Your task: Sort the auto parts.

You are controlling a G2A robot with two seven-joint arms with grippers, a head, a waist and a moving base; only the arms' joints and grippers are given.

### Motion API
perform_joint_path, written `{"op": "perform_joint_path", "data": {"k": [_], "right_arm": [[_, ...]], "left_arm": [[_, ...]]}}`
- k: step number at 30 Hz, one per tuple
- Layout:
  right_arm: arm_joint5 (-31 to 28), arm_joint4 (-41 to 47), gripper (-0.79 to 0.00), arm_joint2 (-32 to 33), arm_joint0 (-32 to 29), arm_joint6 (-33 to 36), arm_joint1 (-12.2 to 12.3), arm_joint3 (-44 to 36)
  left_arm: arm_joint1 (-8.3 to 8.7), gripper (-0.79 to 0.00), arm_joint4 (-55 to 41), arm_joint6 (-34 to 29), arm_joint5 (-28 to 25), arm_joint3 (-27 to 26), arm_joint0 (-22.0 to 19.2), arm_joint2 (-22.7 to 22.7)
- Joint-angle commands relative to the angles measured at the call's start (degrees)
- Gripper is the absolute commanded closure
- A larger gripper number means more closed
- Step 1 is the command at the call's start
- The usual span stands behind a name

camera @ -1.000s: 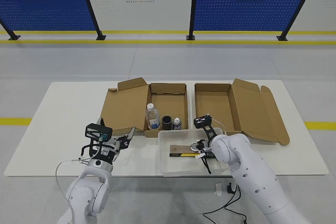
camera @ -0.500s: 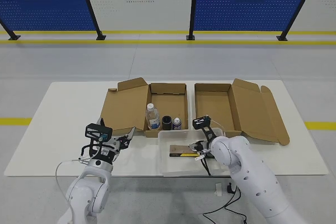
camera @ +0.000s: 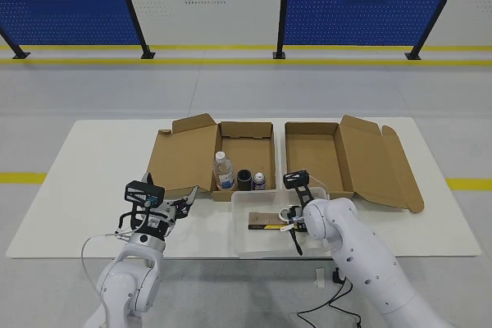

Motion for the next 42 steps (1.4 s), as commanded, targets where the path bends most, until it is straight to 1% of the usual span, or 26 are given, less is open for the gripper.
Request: {"op": "perform_joint_path", "data": {"k": [1, 2, 3, 6, 7, 8, 9, 11, 13, 14, 22, 27, 38, 42], "right_arm": [[0.1, -0.2, -0.576, -0.1, 0.3, -0.1, -0.1, 0.5], [0.1, -0.3, -0.594, -0.2, 0.4, -0.1, -0.2, 0.9], [0.0, -0.4, -0.582, -0.4, 0.6, 0.1, -0.4, 1.5], [0.1, -0.4, -0.483, -0.9, 1.3, -0.1, -0.8, 2.7], [0.1, -0.4, -0.468, -1.1, 1.5, -0.3, -0.9, 3.2], [0.2, -0.3, -0.483, -1.4, 1.8, -0.2, -1.1, 3.7], [0.1, -0.3, -0.48, -1.7, 2.1, -0.2, -1.2, 4.2], [0.2, -0.1, -0.425, -2.2, 2.7, -0.5, -1.6, 5.4], [0.0, 0.4, -0.416, -2.7, 3.4, -0.8, -2.0, 6.9], [-0.2, 0.6, -0.397, -3.1, 3.7, -0.8, -2.2, 7.6], [-0.8, 1.5, -0.372, -5.4, 5.8, -1.3, -3.7, 12.2], [-1.0, 1.8, -0.326, -5.9, 6.6, -1.6, -4.4, 14.1], [-1.3, 1.7, -0.326, -6.2, 7.3, -1.7, -5.4, 16.4], [-1.5, 1.7, -0.286, -5.9, 7.2, -1.8, -5.6, 17.0]], "left_arm": [[0.0, -0.785, 0.0, 0.0, 0.0, 0.0, 0.0, 0.0], [0.0, -0.785, 0.0, 0.0, 0.0, 0.0, 0.0, 0.0], [0.0, -0.785, 0.0, 0.0, 0.0, 0.0, 0.0, 0.0], [0.0, -0.785, 0.0, 0.0, 0.0, 0.0, 0.0, 0.0], [0.0, -0.785, 0.0, 0.0, 0.0, 0.0, 0.0, 0.0], [0.0, -0.785, 0.0, 0.0, 0.0, 0.0, 0.0, 0.0], [0.0, -0.785, 0.0, 0.0, 0.0, 0.0, 0.0, 0.0], [0.0, -0.785, 0.0, 0.0, 0.0, 0.0, 0.0, 0.0], [0.0, -0.785, 0.0, 0.0, 0.0, 0.0, 0.0, 0.0], [0.0, -0.785, 0.0, 0.0, 0.0, 0.0, 0.0, 0.0], [0.0, -0.785, 0.0, 0.0, 0.0, 0.0, 0.0, 0.0], [0.0, -0.785, 0.0, 0.0, 0.0, 0.0, 0.0, 0.0], [0.0, -0.785, 0.0, 0.0, 0.0, 0.0, 0.0, 0.0], [0.0, -0.785, 0.0, 0.0, 0.0, 0.0, 0.0, 0.0]]}}
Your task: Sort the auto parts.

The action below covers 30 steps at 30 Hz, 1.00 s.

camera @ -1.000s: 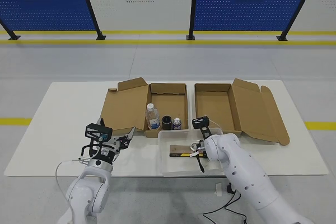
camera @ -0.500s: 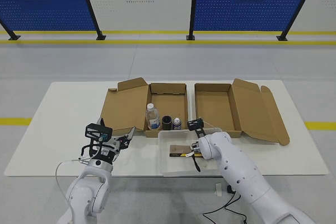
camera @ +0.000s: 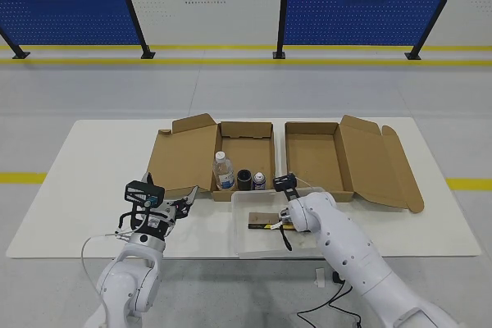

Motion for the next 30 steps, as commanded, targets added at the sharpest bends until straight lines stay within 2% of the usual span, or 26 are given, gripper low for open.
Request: {"op": "perform_joint_path", "data": {"k": [1, 3, 5, 6, 7, 15, 22, 26, 30], "right_arm": [[-0.1, 0.0, -0.24, 0.1, -0.1, 0.0, -0.1, 0.2], [-0.2, -0.2, -0.194, 0.3, -0.2, 0.0, -0.1, 0.2], [-0.2, -0.4, -0.114, 0.4, -0.4, 0.0, -0.2, 0.1], [-0.3, -0.5, -0.031, 0.5, -0.5, 0.0, -0.2, -0.1], [-0.4, -0.5, 0.0, 0.7, -0.6, 0.0, -0.2, -0.3], [-0.2, -2.3, 0.0, 3.4, -4.2, -0.3, 0.6, -7.0], [-1.4, -1.0, 0.0, 10.5, -11.7, -1.5, 2.3, -19.9], [-3.6, 3.0, 0.0, 16.3, -17.4, -3.1, 3.4, -28.1], [-7.0, 14.1, 0.0, 23.1, -22.8, -6.3, 4.0, -32.9]], "left_arm": [[0.0, -0.785, 0.0, 0.0, 0.0, 0.0, 0.0, 0.0], [0.0, -0.785, 0.0, 0.0, 0.0, 0.0, 0.0, 0.0], [0.0, -0.785, 0.0, 0.0, 0.0, 0.0, 0.0, 0.0], [0.0, -0.785, 0.0, 0.0, 0.0, 0.0, 0.0, 0.0], [0.0, -0.785, 0.0, 0.0, 0.0, 0.0, 0.0, 0.0], [0.0, -0.785, 0.0, 0.0, 0.0, 0.0, 0.0, 0.0], [0.0, -0.785, 0.0, 0.0, 0.0, 0.0, 0.0, 0.0], [0.0, -0.785, 0.0, 0.0, 0.0, 0.0, 0.0, 0.0], [0.0, -0.785, 0.0, 0.0, 0.0, 0.0, 0.0, 0.0]]}}
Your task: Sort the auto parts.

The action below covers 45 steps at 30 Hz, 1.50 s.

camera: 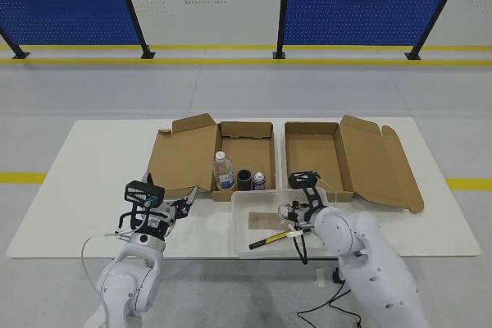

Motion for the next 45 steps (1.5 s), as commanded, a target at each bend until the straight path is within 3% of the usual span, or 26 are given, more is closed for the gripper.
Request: {"op": "perform_joint_path", "data": {"k": [1, 9, 17, 28, 33, 38, 45], "right_arm": [[-2.0, 7.2, 0.0, 3.4, -2.2, -1.5, 0.2, -1.1], [-11.0, 32.7, 0.0, 12.2, -5.8, -2.9, 0.6, 1.6], [-15.9, 36.8, 0.0, 13.4, -4.2, 1.2, 1.6, 4.4], [-17.3, 23.4, 0.0, 18.5, -3.6, -0.8, 3.7, -4.0], [-14.0, 13.9, 0.0, 18.9, -0.6, -4.1, 4.3, -4.4], [-8.6, 4.4, 0.0, 15.8, 5.3, -6.6, 4.3, 0.6], [-1.9, -4.5, 0.0, 7.9, 16.5, -8.1, 3.4, 15.1]], "left_arm": [[0.0, -0.785, 0.0, 0.0, 0.0, 0.0, 0.0, 0.0], [0.0, -0.785, 0.0, 0.0, 0.0, 0.0, 0.0, 0.0], [0.0, -0.785, 0.0, 0.0, 0.0, 0.0, 0.0, 0.0], [0.0, -0.785, 0.0, 0.0, 0.0, 0.0, 0.0, 0.0], [0.0, -0.785, 0.0, 0.0, 0.0, 0.0, 0.0, 0.0], [0.0, -0.785, 0.0, 0.0, 0.0, 0.0, 0.0, 0.0], [0.0, -0.785, 0.0, 0.0, 0.0, 0.0, 0.0, 0.0]]}}
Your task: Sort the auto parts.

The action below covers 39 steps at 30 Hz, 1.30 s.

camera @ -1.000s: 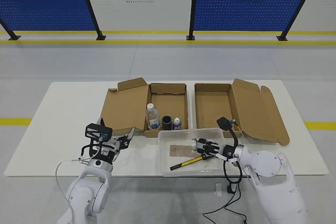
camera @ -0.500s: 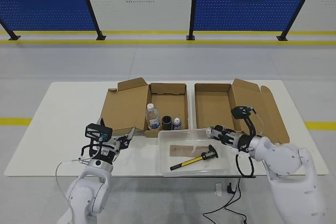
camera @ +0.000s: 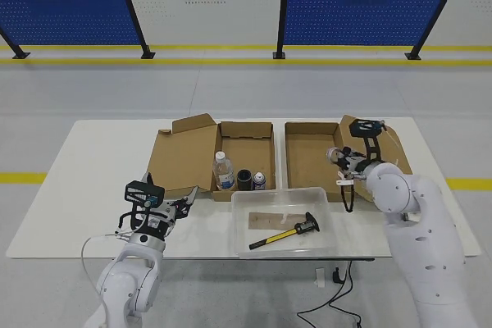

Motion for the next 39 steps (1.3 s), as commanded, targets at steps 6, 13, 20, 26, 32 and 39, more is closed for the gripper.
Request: {"op": "perform_joint_path", "data": {"k": [6, 13, 20, 26, 32, 39], "right_arm": [[4.0, -3.4, 0.0, -8.4, 12.0, -0.8, -2.0, 19.3], [5.9, -2.3, 0.0, -15.3, 20.0, -1.6, -4.7, 35.3], [6.9, -1.4, 0.0, -19.3, 22.2, -2.0, -6.8, 44.0], [8.9, -2.7, 0.0, -20.8, 23.1, -0.8, -7.6, 47.2], [7.7, -3.7, -0.046, -20.6, 23.7, -1.0, -7.6, 49.6], [2.9, -3.6, -0.369, -19.8, 24.5, -2.5, -7.4, 51.4]], "left_arm": [[0.0, -0.785, 0.0, 0.0, 0.0, 0.0, 0.0, 0.0], [0.0, -0.785, 0.0, 0.0, 0.0, 0.0, 0.0, 0.0], [0.0, -0.785, 0.0, 0.0, 0.0, 0.0, 0.0, 0.0], [0.0, -0.785, 0.0, 0.0, 0.0, 0.0, 0.0, 0.0], [0.0, -0.785, 0.0, 0.0, 0.0, 0.0, 0.0, 0.0], [0.0, -0.785, 0.0, 0.0, 0.0, 0.0, 0.0, 0.0]]}}
